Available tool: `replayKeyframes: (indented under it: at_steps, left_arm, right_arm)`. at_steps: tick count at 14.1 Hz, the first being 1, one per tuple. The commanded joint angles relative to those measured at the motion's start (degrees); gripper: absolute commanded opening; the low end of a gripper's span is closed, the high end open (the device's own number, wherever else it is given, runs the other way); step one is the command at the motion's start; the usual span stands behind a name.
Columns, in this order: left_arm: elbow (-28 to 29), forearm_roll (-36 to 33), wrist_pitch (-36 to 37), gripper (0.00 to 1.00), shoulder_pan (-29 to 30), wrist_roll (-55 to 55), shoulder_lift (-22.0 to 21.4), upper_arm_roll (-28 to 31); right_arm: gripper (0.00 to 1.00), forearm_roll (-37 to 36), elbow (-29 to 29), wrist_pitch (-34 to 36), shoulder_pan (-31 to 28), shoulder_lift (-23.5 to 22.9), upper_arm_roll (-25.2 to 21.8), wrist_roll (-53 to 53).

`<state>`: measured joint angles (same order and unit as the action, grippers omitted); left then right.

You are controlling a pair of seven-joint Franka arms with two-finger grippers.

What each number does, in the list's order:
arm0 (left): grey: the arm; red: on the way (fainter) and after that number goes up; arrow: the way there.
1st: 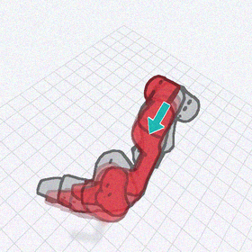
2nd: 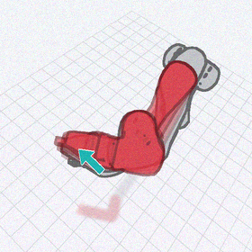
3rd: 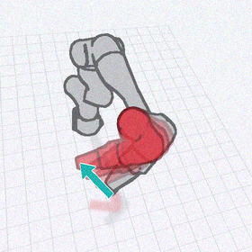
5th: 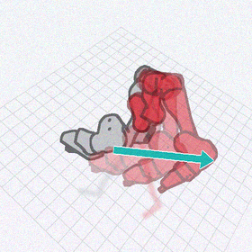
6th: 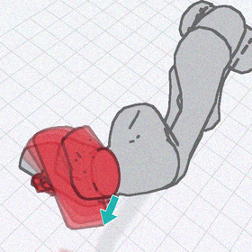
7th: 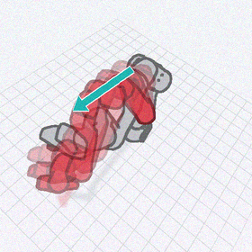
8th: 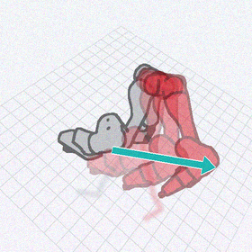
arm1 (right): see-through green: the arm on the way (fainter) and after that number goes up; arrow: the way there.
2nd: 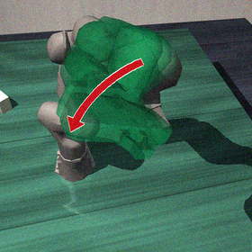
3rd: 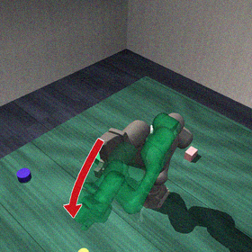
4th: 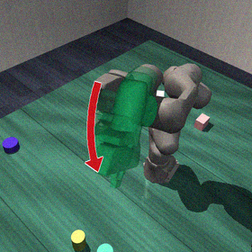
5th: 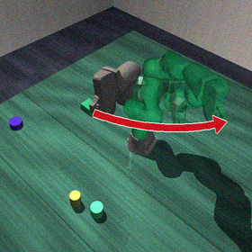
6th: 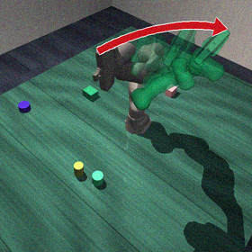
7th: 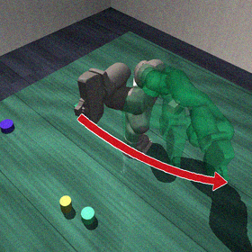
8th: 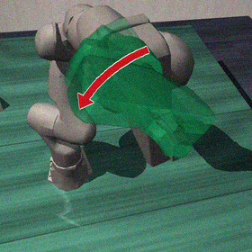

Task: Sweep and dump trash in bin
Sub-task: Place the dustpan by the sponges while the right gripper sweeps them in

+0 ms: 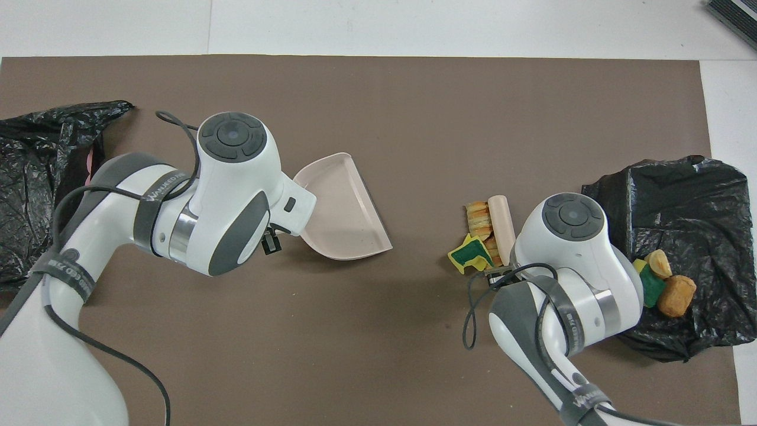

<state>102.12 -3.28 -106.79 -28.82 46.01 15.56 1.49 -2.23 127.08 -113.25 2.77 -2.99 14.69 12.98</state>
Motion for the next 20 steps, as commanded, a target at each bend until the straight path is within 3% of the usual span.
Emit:
replayKeyframes:
  at_steps: [1, 5, 12, 16, 20]
  left_arm:
    - [10.5, -3.0, -8.2, 0.0, -3.4, 2.7, -6.1, 0.6]
    - [15.1, -3.8, -10.2, 0.0, -7.2, 2.6, -8.8, 0.7]
    - [20.7, -4.3, -15.4, 0.0, -7.8, 2.6, -10.9, 0.6]
    - [23.1, -4.2, -21.6, 0.0, -7.0, 3.0, -11.2, 0.5]
    - [23.2, -3.7, -23.8, 0.0, -3.4, 6.8, -10.8, 0.4]
  right_arm:
    - [0.0, 4.5, -0.5, -3.5, 2.1, -2.5, 0.2, 2.2]
    - [0.0, 11.5, -1.1, -8.9, 6.6, -4.3, 0.2, 5.6]
    - [0.0, 28.8, -7.8, -9.5, 12.1, -6.2, 0.2, 5.4]
    - [0.0, 29.2, -13.2, -0.3, 9.6, -2.3, -0.4, 5.4]
    - [0.0, 23.9, -13.9, 6.6, 5.6, 3.2, -0.9, 3.5]
